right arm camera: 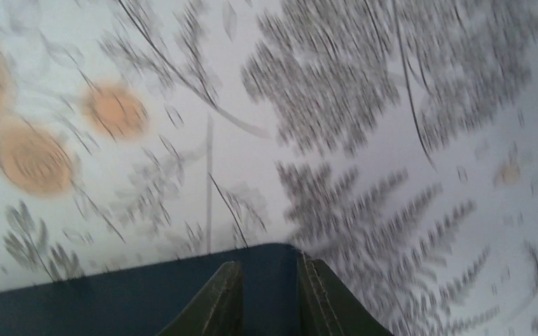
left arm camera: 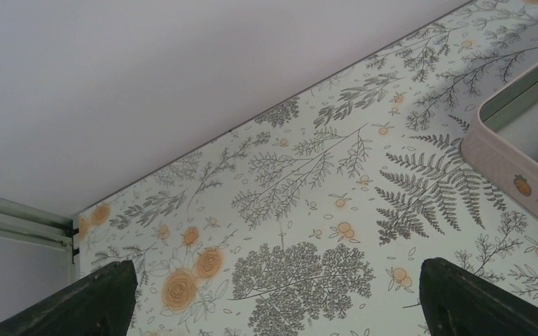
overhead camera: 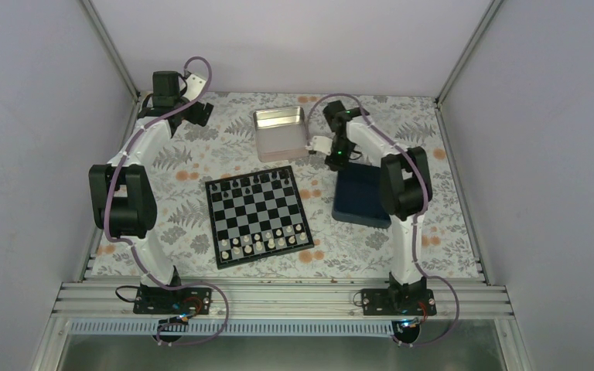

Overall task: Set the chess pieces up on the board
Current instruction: Move the storage box to the center of the board.

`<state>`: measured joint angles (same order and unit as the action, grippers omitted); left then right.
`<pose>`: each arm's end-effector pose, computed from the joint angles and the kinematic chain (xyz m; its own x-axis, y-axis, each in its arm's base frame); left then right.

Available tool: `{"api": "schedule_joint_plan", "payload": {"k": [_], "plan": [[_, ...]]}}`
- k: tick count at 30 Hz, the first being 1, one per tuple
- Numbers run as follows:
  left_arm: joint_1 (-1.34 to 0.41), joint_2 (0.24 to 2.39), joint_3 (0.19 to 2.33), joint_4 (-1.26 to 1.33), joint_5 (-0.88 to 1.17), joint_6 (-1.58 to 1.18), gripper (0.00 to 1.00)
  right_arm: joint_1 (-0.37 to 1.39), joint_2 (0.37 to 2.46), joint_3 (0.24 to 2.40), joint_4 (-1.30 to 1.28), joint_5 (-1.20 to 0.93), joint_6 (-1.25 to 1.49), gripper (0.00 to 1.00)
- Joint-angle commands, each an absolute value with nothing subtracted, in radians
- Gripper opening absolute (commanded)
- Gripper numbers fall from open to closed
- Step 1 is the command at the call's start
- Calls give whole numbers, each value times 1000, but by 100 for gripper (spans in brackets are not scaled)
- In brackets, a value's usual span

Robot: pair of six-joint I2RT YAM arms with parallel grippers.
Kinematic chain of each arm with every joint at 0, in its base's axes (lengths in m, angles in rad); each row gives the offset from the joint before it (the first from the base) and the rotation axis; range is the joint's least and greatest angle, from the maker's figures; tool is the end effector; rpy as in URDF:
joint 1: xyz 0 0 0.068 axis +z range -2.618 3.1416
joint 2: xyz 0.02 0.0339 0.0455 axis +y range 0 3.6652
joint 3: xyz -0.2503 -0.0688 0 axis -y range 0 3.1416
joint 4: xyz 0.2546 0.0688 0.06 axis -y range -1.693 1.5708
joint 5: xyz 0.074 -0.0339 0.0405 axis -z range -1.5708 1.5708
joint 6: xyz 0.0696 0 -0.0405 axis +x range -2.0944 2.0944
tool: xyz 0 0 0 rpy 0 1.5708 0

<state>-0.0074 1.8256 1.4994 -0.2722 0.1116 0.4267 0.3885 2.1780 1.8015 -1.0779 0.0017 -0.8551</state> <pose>0.4617 -0.0112 0.2503 -0.4717 0.4148 -0.7781 0.3236 0.9023 0.2848 0.4057 0.1659 0.1386 -0.3174 -0.9453 -0.0749 -0.9421 0.3234 -0.0887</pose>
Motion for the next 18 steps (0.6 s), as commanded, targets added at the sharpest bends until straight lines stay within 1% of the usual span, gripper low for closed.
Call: {"api": "schedule_joint_plan", "payload": {"k": [1, 10, 15, 18], "plan": [[0, 1782, 1496, -292, 91, 464, 100, 317, 2085, 1737, -1051, 29, -846, 23], [2, 1790, 1493, -281, 34, 504, 100, 147, 1949, 1495, -1004, 47, -867, 21], [7, 1802, 1522, -278, 9, 509, 100, 59, 1821, 1356, -943, 58, -878, 22], [8, 1817, 1551, -291, 6, 500, 100, 15, 1758, 1315, -905, 60, -893, 28]]}}
